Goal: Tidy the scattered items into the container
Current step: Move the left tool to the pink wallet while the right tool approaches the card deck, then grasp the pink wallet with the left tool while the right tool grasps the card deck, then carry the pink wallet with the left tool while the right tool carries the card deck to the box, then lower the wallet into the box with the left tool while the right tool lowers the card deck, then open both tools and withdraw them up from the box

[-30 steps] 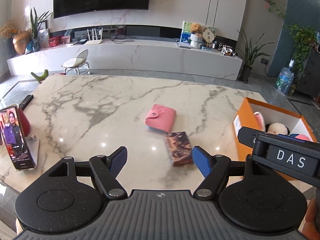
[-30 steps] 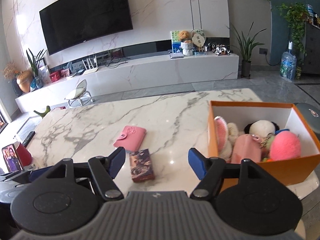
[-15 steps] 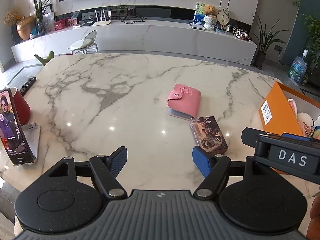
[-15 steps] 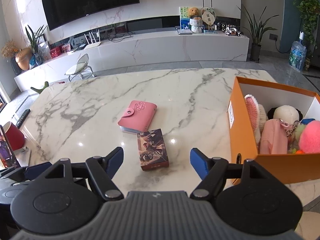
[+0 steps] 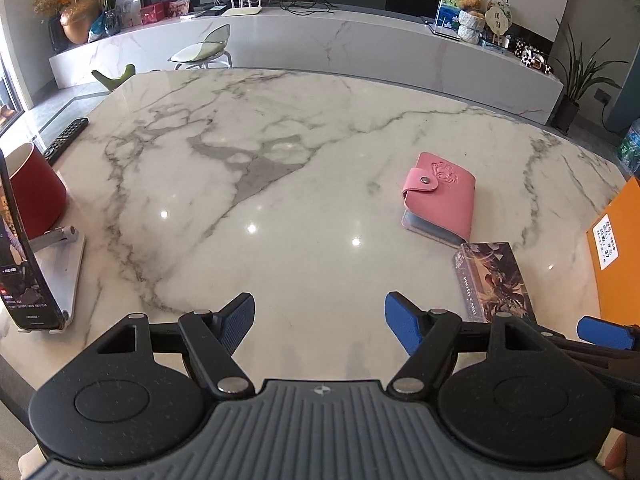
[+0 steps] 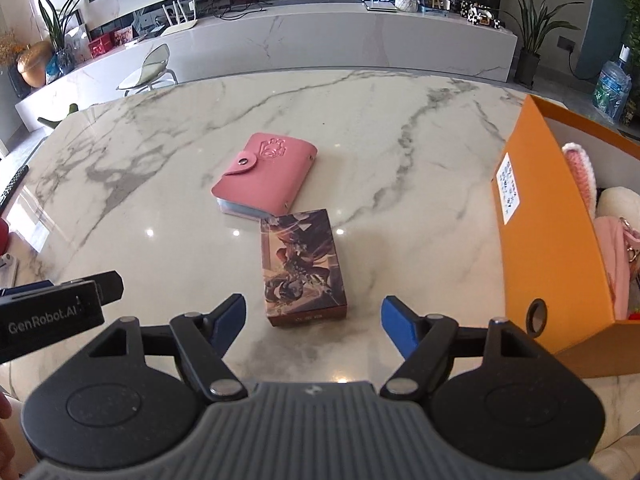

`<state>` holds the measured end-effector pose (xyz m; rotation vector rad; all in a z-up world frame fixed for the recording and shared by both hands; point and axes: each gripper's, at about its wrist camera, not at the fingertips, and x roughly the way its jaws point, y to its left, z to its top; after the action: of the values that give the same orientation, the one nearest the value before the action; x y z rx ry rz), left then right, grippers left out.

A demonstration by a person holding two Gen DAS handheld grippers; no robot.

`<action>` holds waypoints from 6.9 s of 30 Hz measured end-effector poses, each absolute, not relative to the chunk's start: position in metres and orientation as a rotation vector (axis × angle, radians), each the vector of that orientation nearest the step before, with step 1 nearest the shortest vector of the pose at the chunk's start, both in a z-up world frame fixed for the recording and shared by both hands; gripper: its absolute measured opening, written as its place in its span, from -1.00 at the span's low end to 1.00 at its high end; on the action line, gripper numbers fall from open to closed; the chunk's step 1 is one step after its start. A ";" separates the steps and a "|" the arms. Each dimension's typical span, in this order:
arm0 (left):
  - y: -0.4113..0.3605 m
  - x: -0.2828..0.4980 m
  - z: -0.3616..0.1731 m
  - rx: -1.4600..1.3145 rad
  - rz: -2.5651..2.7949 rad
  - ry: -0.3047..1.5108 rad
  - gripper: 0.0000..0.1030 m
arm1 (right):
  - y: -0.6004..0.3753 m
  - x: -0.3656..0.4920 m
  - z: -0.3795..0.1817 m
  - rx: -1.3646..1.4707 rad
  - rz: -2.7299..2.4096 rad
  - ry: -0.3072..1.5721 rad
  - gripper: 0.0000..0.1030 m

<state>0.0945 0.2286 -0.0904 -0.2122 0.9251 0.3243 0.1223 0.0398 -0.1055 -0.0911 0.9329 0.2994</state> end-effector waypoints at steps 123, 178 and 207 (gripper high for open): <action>-0.045 0.068 0.026 0.199 -0.108 0.495 0.90 | -0.210 0.034 0.011 0.172 0.085 0.505 0.17; -0.110 0.186 -0.081 0.369 -0.125 0.634 0.95 | -0.255 0.161 -0.083 0.120 -0.095 0.650 0.19; -0.095 0.141 -0.021 0.315 -0.098 0.547 0.95 | -0.255 0.128 -0.038 0.157 -0.117 0.554 0.48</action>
<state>0.1407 -0.0954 -0.0209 0.3149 0.5467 -0.0979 0.1276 -0.2547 -0.0383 0.1568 0.5540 -0.1171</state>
